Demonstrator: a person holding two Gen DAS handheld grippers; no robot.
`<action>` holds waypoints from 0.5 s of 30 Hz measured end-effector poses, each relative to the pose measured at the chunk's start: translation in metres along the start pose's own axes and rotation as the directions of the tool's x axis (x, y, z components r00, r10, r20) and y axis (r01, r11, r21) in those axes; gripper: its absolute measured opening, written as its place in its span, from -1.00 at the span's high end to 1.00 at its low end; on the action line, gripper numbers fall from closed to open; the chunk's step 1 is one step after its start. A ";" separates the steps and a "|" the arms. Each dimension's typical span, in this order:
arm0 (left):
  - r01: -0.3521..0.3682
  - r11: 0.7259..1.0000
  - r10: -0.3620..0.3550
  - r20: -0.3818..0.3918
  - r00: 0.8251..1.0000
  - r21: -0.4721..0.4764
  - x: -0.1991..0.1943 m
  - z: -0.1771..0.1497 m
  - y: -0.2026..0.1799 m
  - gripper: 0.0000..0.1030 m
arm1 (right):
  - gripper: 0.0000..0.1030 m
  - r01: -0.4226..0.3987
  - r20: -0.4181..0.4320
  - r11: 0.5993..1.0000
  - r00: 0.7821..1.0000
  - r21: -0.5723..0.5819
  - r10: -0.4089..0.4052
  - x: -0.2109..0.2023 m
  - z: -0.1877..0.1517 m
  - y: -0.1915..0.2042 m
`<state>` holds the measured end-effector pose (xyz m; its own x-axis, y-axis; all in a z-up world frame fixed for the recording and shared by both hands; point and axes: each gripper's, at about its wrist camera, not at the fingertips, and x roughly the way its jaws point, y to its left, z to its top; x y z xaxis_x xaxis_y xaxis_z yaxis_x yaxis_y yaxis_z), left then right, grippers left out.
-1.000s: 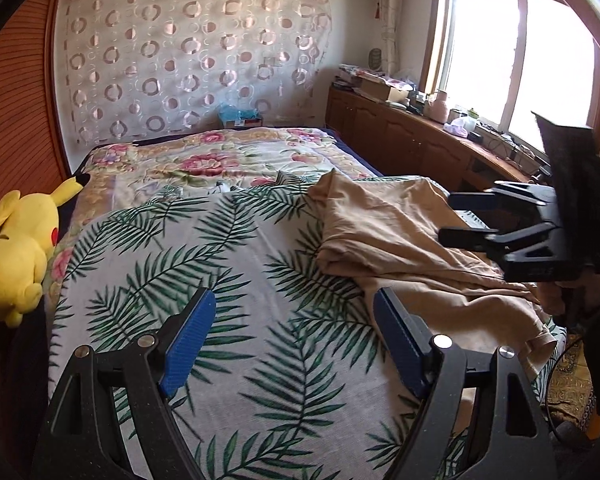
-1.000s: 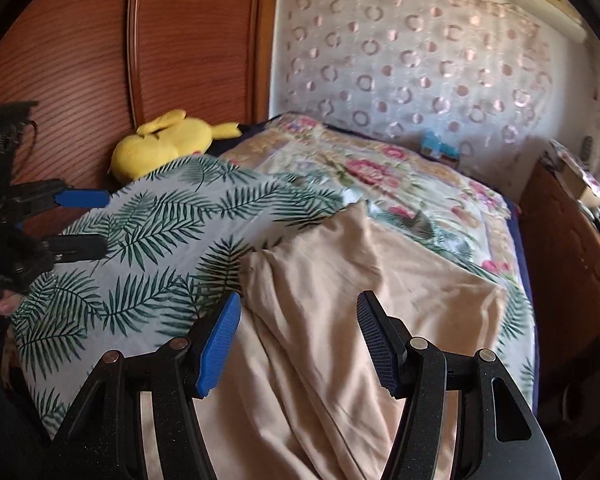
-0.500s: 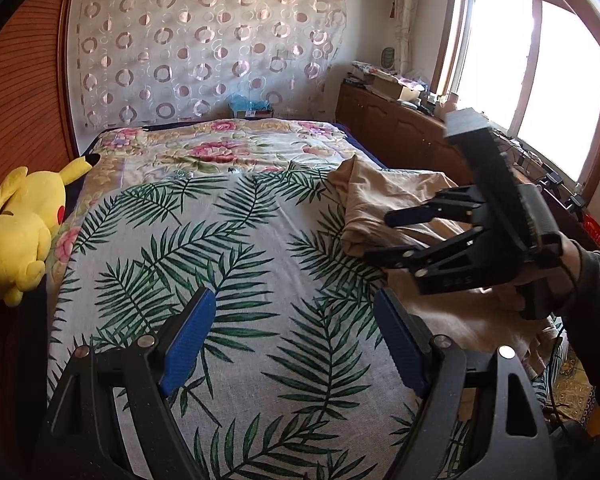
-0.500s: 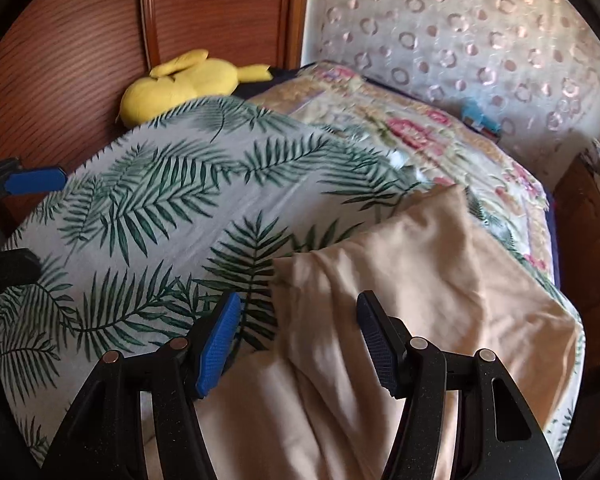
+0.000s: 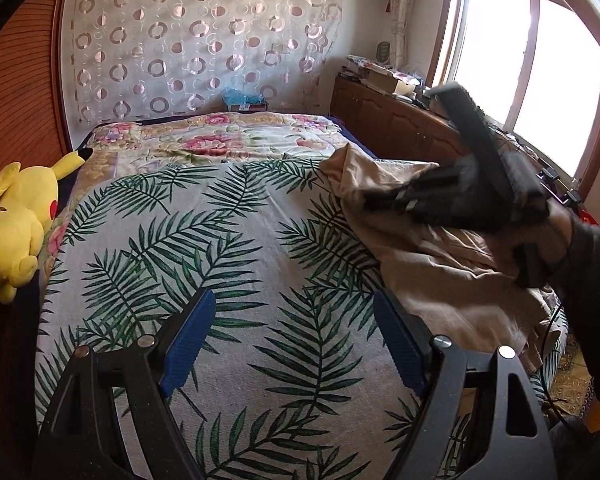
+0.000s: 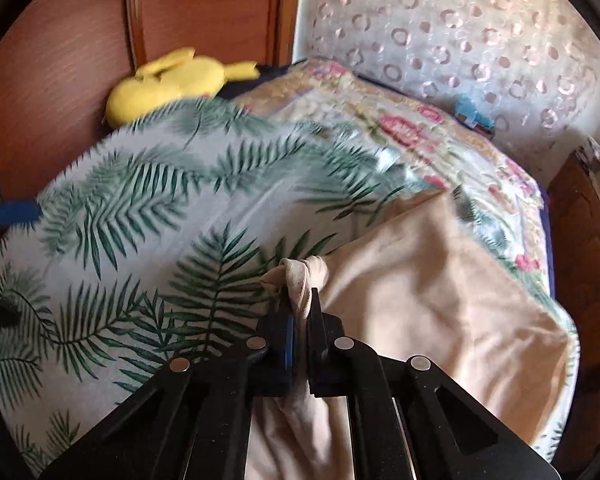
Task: Fold small clothes
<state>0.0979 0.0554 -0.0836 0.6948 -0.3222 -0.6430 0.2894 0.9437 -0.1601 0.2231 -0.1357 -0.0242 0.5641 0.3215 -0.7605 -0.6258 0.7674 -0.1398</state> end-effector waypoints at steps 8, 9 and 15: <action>0.025 0.999 -0.024 -0.015 1.000 0.022 0.007 -0.002 -0.014 -0.59 | 0.92 0.109 0.108 0.991 0.987 0.083 -0.118 -0.064 -0.003 -0.065; 0.028 0.999 -0.027 -0.018 0.999 0.025 0.008 -0.002 -0.016 -0.59 | 0.92 0.132 0.111 0.987 0.984 0.095 -0.142 -0.068 -0.005 -0.074; 0.038 0.998 -0.037 -0.033 0.999 0.040 0.011 -0.002 -0.023 -0.59 | 0.92 0.252 0.054 0.950 0.963 0.182 -0.265 -0.061 -0.016 -0.120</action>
<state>0.0972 0.0301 -0.0884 0.6616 -0.3540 -0.6610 0.3416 0.9271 -0.1546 0.2554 -0.2559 0.0289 0.7382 0.1359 -0.6608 -0.3545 0.9115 -0.2087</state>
